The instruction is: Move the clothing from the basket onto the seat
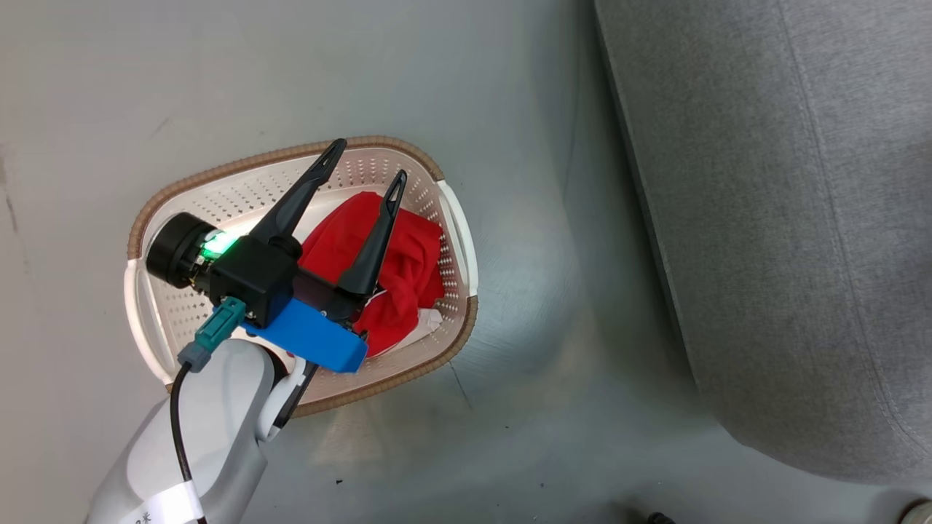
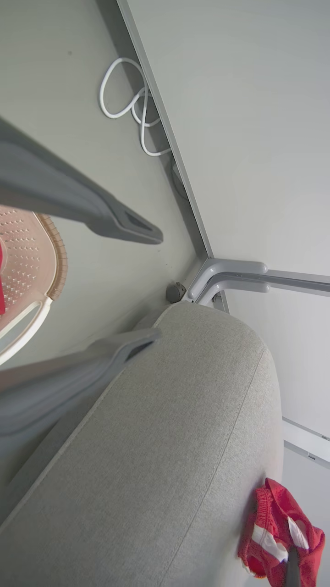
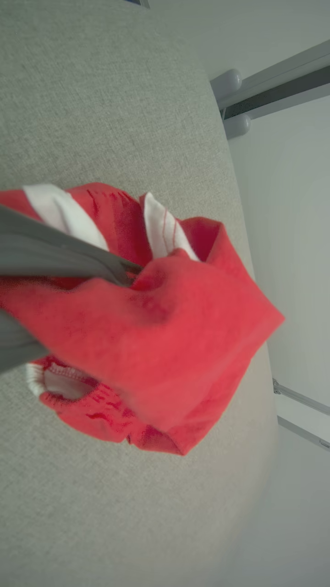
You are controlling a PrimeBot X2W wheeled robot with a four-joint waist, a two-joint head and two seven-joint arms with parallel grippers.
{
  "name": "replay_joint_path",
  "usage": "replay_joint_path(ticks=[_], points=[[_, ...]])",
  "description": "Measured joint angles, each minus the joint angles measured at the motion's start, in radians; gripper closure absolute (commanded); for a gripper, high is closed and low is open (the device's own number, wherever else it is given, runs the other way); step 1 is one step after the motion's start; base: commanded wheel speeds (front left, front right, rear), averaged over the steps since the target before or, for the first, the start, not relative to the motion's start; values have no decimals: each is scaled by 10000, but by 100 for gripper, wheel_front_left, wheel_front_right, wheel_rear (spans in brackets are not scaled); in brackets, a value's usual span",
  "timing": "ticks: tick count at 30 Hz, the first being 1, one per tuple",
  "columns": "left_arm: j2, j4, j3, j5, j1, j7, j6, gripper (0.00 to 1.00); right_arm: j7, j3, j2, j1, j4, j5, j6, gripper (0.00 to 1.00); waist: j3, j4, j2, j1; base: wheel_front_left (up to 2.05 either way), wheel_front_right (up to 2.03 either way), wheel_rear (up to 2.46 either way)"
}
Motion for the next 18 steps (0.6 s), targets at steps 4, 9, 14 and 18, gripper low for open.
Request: replay_joint_path(ticks=[4,9,14,18], points=[[-29,2,-10,10,-35,0,0,0,-336,-71,105,-12,571,-174,0,100,141,105,0,0,0,0,0],[-134,25,-33,6,-195,0,0,0,-644,-113,79,-40,980,-343,0,93,100,150,1,0,0,0,0],[-155,79,-50,-4,-209,0,0,0,-740,-79,-19,-122,1216,-510,0,0,5,101,0,0,0,0,0],[-198,42,-15,-6,-213,0,0,0,-782,-36,-31,-169,1321,-523,0,0,-91,65,0,-1,0,0,0]])
